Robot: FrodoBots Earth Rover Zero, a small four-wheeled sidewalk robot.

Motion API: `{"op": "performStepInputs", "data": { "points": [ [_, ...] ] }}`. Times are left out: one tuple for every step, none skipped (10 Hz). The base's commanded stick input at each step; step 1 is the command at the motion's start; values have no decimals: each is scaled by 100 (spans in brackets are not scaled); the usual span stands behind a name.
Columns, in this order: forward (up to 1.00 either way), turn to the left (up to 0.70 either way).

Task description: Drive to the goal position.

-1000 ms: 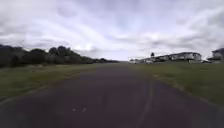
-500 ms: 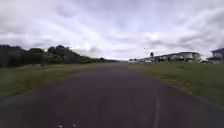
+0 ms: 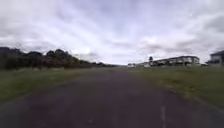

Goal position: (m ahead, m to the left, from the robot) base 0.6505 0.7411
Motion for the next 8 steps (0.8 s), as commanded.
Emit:
{"op": "performStepInputs", "data": {
  "points": [
    [10,0],
    [10,0],
    [10,0],
    [10,0],
    [10,0],
    [10,0],
    [10,0],
    [10,0]
  ]
}}
